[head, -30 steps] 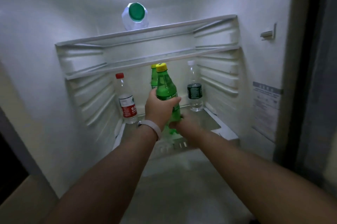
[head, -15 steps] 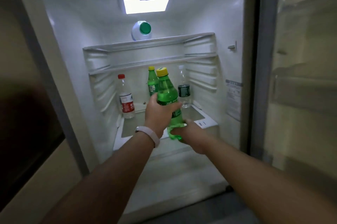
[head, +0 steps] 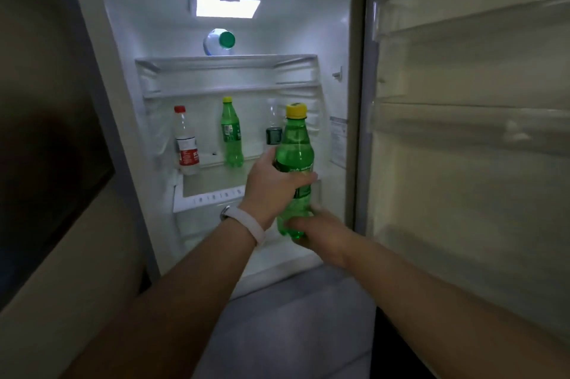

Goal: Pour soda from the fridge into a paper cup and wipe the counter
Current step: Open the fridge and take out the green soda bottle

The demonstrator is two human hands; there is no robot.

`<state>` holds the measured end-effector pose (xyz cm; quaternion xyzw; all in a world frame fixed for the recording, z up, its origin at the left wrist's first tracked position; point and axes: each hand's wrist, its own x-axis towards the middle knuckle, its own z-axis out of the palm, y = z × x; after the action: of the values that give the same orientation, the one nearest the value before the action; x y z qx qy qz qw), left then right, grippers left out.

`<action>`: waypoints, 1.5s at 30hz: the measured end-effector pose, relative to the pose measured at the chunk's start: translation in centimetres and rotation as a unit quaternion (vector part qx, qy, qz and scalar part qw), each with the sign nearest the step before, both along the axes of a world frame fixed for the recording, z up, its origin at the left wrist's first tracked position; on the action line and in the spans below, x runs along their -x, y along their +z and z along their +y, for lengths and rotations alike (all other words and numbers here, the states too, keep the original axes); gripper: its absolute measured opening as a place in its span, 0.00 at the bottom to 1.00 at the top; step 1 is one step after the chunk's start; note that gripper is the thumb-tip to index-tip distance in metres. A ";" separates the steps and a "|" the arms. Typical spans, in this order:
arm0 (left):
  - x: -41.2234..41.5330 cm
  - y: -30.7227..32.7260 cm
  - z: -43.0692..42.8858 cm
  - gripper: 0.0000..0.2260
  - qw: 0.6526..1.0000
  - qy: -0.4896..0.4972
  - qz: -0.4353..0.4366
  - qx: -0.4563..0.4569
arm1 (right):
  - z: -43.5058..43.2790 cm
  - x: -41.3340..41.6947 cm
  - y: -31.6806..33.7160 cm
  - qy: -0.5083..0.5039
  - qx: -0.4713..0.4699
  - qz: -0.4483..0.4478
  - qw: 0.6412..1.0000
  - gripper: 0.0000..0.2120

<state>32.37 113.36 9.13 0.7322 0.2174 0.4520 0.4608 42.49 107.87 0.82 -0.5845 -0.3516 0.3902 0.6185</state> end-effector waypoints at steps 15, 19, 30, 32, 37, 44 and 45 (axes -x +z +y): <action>0.4 0.4 -13.7 0.18 0.997 -0.061 0.010 0.050 | -14.1 -0.7 -1.7 -0.004 -0.007 -0.016 1.000 0.31; 0.0 0.7 -18.9 0.19 0.997 -0.057 0.006 0.059 | -19.7 -0.5 -1.0 -0.001 -0.016 -0.004 1.000 0.26; 0.3 -1.4 -34.8 0.18 0.996 -0.050 0.013 0.069 | -36.3 -0.5 -2.6 0.018 0.020 0.007 1.000 0.28; 0.5 -1.6 -37.3 0.17 0.996 -0.047 0.008 0.072 | -39.1 -0.3 -2.6 0.018 0.023 0.003 1.000 0.29; 0.4 -2.4 -42.6 0.18 0.996 -0.047 -0.003 0.079 | -44.9 -0.4 -2.8 0.018 0.034 0.006 0.999 0.22; -0.3 -2.6 -46.6 0.16 0.993 -0.085 0.004 0.076 | -50.1 -1.0 -3.4 0.007 0.025 0.021 0.999 0.21; -0.5 -2.6 -46.9 0.17 0.992 -0.094 0.003 0.080 | -50.7 -1.3 -3.4 0.006 0.024 0.019 1.000 0.22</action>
<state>32.86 66.41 6.57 0.7112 0.1845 0.3858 0.5580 43.77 57.21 -2.62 -0.5896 -0.3338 0.4130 0.6086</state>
